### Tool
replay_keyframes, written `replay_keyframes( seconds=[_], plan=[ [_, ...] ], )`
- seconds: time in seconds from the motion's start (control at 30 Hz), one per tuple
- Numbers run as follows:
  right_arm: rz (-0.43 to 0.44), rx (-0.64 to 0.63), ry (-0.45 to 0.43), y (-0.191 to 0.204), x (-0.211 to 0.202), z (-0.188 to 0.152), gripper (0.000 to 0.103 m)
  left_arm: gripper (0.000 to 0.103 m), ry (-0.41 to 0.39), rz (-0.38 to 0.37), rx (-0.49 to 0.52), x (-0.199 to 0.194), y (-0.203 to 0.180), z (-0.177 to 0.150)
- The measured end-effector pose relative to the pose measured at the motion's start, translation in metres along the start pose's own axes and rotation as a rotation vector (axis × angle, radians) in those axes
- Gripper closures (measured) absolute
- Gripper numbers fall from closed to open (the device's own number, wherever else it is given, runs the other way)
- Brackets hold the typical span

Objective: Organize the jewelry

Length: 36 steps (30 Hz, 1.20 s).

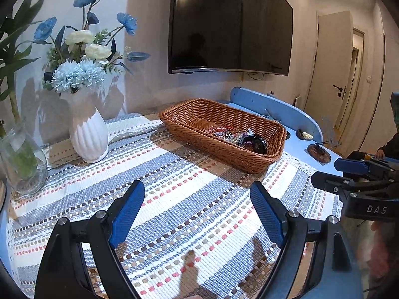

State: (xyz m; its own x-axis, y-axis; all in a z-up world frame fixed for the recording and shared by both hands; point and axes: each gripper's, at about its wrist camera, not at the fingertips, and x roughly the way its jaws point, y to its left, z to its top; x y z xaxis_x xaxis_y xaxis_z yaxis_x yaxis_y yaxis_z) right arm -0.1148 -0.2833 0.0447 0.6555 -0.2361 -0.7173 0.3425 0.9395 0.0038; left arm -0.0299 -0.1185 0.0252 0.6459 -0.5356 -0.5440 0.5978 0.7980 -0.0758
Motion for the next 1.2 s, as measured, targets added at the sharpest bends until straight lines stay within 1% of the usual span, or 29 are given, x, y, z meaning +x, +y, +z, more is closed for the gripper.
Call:
replay_keyframes(
  seconds=[0.13, 0.27, 0.6, 0.73, 0.87, 0.97, 1.2],
  plan=[
    [0.001, 0.005, 0.003, -0.001, 0.002, 0.000, 0.026, 0.016, -0.007, 0.015, 0.003, -0.001, 0.000, 0.001],
    [0.008, 0.008, 0.008, -0.001, 0.003, -0.001, 0.026, 0.016, 0.021, 0.017, 0.013, 0.003, -0.001, 0.000],
    [0.013, 0.019, 0.014, -0.004, 0.004, -0.002, 0.026, 0.016, 0.030, 0.020, 0.032, 0.005, -0.003, -0.002],
    [0.018, 0.018, 0.016, -0.004, 0.005, -0.003, 0.026, 0.016, 0.029, 0.042, 0.060, 0.006, -0.007, -0.003],
    [0.029, 0.024, 0.026, -0.005, 0.007, -0.003, 0.026, 0.016, 0.038, 0.044, 0.076, 0.008, -0.010, -0.005],
    [0.040, 0.030, 0.031, -0.006, 0.007, -0.004, 0.026, 0.016, 0.039, 0.047, 0.075, 0.008, -0.009, -0.005],
    [0.031, 0.029, 0.020, -0.007, 0.004, -0.003, 0.026, 0.016, 0.037, 0.050, 0.063, 0.008, -0.008, -0.004]
  ],
)
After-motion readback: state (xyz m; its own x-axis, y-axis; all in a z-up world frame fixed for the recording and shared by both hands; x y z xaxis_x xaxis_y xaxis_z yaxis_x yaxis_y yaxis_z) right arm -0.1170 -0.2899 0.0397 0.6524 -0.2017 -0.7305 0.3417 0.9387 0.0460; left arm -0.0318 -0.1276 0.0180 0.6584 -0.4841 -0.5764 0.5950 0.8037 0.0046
